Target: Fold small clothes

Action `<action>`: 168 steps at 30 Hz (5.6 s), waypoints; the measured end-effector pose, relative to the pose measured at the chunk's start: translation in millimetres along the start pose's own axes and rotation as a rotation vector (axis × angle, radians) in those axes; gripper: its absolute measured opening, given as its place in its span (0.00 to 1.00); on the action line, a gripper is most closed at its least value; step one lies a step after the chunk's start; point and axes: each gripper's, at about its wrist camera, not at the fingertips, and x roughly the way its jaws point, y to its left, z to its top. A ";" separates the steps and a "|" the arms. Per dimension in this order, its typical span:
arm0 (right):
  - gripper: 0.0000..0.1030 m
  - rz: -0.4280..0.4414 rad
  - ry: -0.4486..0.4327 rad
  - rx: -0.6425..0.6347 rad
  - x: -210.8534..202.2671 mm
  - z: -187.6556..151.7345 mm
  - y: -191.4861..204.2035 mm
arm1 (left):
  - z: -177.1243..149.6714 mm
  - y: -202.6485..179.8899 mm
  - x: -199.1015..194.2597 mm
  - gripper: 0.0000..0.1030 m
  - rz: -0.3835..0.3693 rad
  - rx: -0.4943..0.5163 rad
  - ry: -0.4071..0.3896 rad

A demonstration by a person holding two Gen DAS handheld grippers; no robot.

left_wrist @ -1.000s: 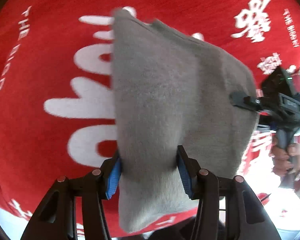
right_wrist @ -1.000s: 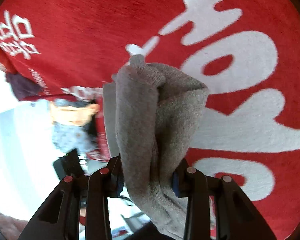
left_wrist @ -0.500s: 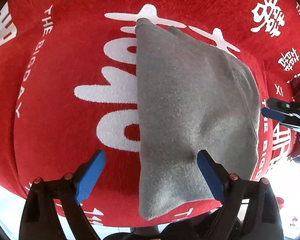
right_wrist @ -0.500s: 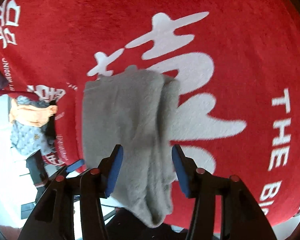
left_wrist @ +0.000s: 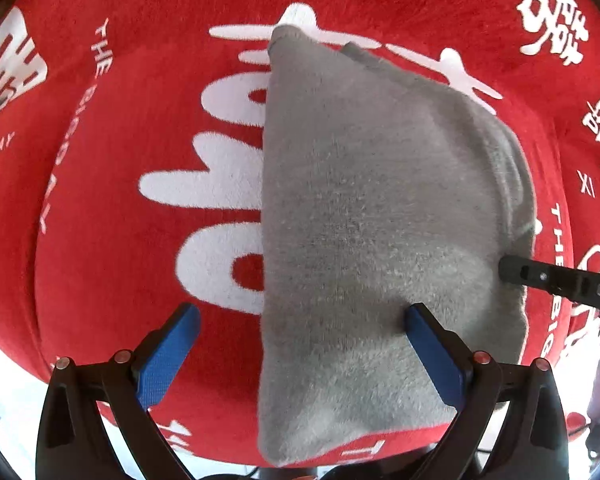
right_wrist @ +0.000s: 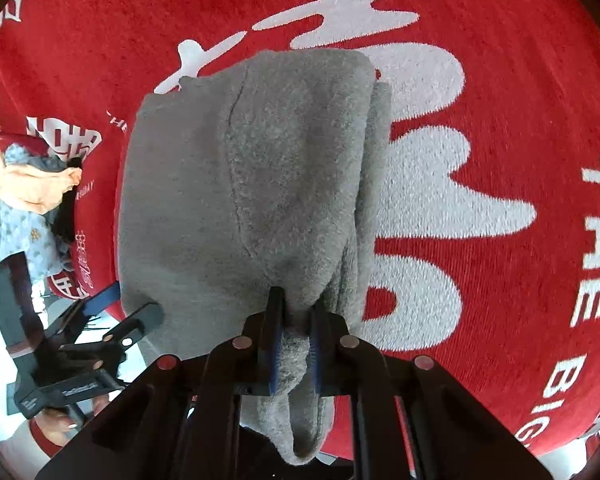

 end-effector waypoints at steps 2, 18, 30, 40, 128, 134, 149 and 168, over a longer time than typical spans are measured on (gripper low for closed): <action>0.11 -0.018 -0.003 -0.026 -0.5 -0.9 2.7 | -0.7 -0.5 5.1 1.00 -0.006 -0.012 0.003; 0.13 -0.083 -0.009 -0.018 -11.1 -12.2 7.1 | -11.3 -1.1 -3.7 0.99 -0.009 0.018 0.073; 0.15 -0.100 -0.029 0.017 -14.5 -21.5 5.6 | -14.4 1.5 -19.7 1.00 0.043 0.006 0.011; 0.21 -0.097 -0.037 0.060 -19.3 -33.0 -0.3 | -14.6 2.3 -17.0 1.00 0.066 0.008 0.054; 1.00 -0.478 -0.165 -0.023 -122.7 -95.1 140.6 | -33.2 -9.8 -182.5 0.99 0.106 0.142 -0.034; 1.00 -0.485 -0.162 -0.030 -121.7 -95.5 142.8 | -34.9 -9.6 -182.1 1.00 0.113 0.140 -0.037; 1.00 -0.484 -0.169 -0.041 -122.1 -95.4 147.0 | -35.0 -8.2 -185.9 0.99 0.125 0.140 -0.044; 1.00 -0.497 -0.179 -0.054 -125.5 -90.1 150.3 | -32.0 -9.6 -186.6 1.00 0.133 0.141 -0.053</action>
